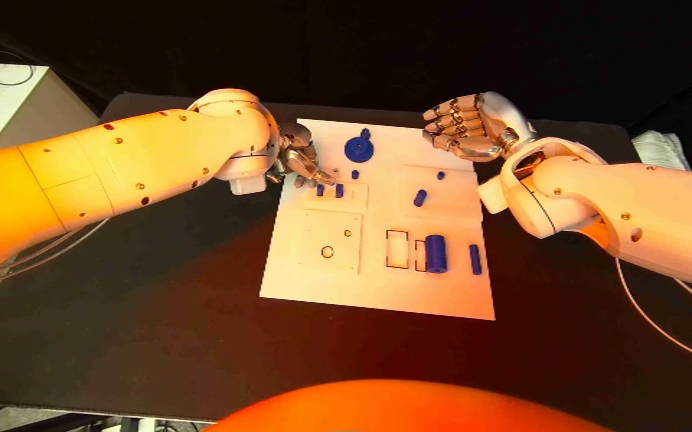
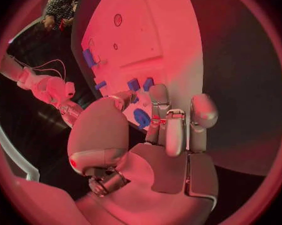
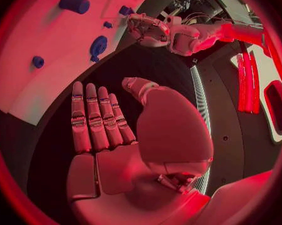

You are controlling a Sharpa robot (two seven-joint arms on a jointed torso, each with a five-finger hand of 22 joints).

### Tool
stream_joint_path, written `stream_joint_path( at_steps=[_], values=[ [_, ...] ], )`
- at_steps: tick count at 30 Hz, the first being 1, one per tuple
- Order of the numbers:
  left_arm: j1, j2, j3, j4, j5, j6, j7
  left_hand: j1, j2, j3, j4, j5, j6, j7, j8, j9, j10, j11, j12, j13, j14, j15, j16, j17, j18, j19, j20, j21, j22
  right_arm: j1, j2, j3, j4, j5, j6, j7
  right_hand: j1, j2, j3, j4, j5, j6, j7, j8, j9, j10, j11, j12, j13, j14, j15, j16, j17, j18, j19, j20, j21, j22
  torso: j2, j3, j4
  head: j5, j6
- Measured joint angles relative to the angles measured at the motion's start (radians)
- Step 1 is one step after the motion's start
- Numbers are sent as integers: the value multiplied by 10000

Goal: Assemble the parts on the task board

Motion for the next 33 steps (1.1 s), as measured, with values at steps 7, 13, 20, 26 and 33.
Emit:
stream_joint_path(
  at_steps=[7,13,20,26,33],
  values=[
    [-3,-261,188,324,167,-399,167,269,36,-245,38,0,-190,137,-78,0,-212,130,0,0,0,0,-248,0,0,-343,3,-380,-626,-10,3,-1,-6,1,13,0,0,0,0,0,0,0,0,0,0,0,0,0,0,0,0,0,0,-1,0,0,0,0,-2,-2,1,-25,31],
    [-6,-444,255,485,776,-1346,975,905,206,-636,30,0,-1368,610,-307,39,-1432,597,-168,-8,-705,453,-1509,-862,401,-2270,355,-2195,-3415,-19,-8,-2,-10,2,23,0,0,0,0,0,0,0,0,0,1,0,0,0,0,0,0,0,0,-1,0,0,0,1,-10,-6,20,-56,85],
    [-83,-320,172,469,1194,-2891,2808,3411,112,-67,-371,79,-2768,1421,-1286,-1047,-3544,1477,-1523,-1026,-4548,1266,-4902,-5204,397,-3530,1097,-4301,-4897,-23,-19,-2,-58,5,24,2,0,0,0,1,0,0,0,0,1,0,0,0,0,0,0,0,-6,0,-3,3,0,-6,-15,-10,39,-103,184],
    [-265,62,-19,172,751,-3923,4217,4437,-106,443,-1112,27,-2923,1392,-2015,-2276,-3971,1646,-2819,-2179,-4864,1397,-5082,-5839,395,-3594,1162,-4388,-4956,-23,-7,-2,-119,16,22,12,0,0,0,1,0,0,0,0,1,0,0,0,0,0,0,0,-21,-1,-37,37,0,-29,-13,-12,21,-114,260],
    [-375,617,-182,-521,-177,-4467,5220,4543,-148,389,-1488,-38,-2508,1442,-2325,-3112,-3969,1644,-3133,-2698,-4863,1397,-4520,-5984,393,-3594,1162,-3862,-4584,-23,12,-2,-146,34,21,25,0,0,-1,1,0,0,0,1,2,0,0,1,0,0,0,0,-21,-1,-37,37,0,-29,7,4,-12,-115,298]
  ],
)
